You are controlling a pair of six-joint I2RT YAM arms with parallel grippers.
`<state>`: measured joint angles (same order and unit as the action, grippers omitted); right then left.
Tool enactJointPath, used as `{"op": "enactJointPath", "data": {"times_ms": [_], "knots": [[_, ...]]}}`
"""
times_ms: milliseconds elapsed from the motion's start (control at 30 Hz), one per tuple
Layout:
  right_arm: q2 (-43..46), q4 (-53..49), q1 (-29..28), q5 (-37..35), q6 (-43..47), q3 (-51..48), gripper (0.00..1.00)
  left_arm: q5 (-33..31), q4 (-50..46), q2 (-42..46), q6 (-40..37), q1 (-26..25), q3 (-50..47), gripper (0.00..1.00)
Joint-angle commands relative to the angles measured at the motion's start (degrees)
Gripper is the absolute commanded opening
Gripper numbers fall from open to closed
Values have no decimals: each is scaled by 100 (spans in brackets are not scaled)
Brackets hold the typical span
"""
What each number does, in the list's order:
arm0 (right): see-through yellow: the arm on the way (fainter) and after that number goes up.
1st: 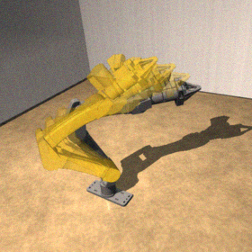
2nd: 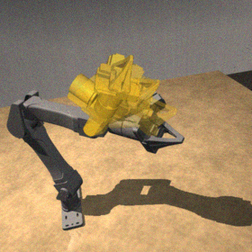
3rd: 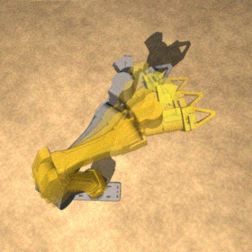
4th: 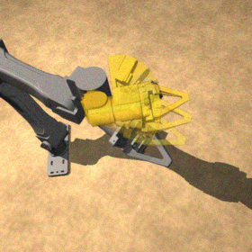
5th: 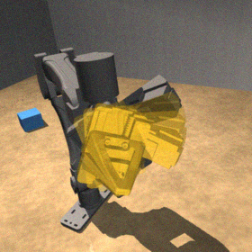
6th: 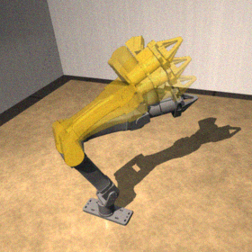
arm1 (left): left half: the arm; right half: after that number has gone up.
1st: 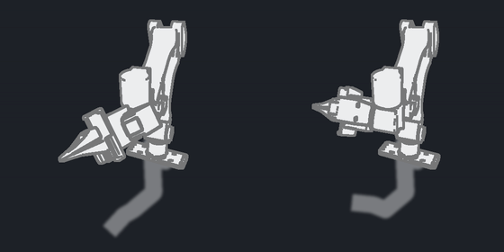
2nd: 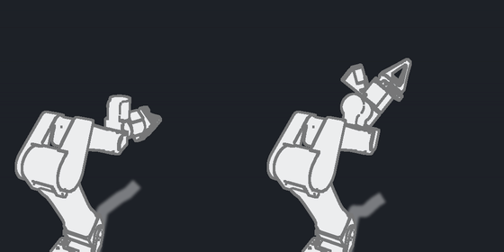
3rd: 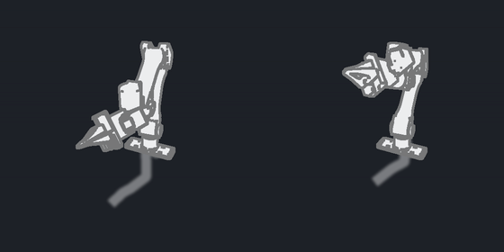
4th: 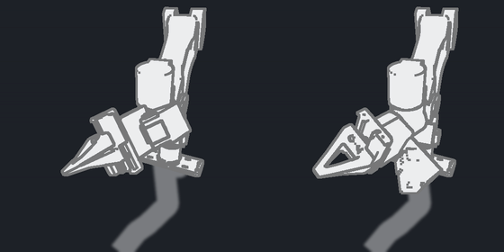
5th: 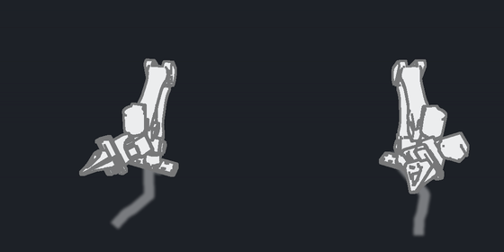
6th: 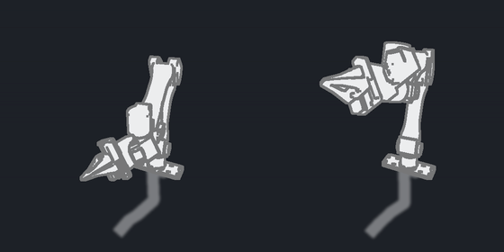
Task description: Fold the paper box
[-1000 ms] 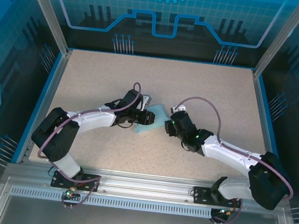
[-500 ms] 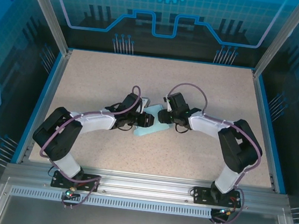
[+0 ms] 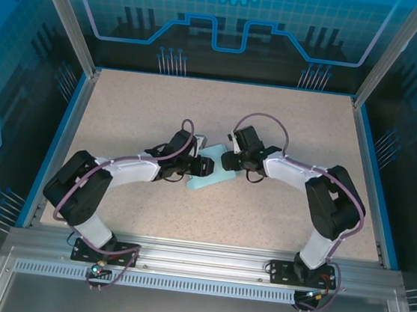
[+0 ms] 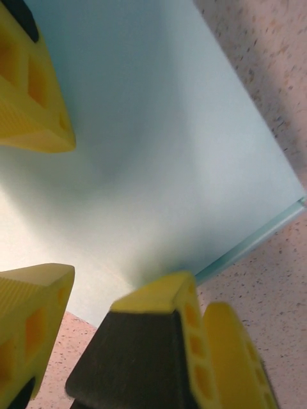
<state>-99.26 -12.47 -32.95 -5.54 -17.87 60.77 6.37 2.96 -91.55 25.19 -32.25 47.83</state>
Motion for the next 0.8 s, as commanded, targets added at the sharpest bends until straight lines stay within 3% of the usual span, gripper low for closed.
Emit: {"op": "enactJointPath", "data": {"times_ms": [0,167,333,533,767], "knots": [[708,-568,35,-113,214,-3,53,-293,-190,485,-200,221,185,53],[1338,-647,-118,114,-33,-631,56,-73,-445,380,-428,836,442,58],[1536,-848,-484,155,-320,-914,58,521,-1192,-591,-762,1207,1358,60],[1568,-1084,-556,510,-386,-997,59,1169,-1732,-1342,-995,1239,2009,60],[1624,-1207,-137,998,-274,-1004,59,1647,-1465,-995,-721,1119,1446,58]]}}
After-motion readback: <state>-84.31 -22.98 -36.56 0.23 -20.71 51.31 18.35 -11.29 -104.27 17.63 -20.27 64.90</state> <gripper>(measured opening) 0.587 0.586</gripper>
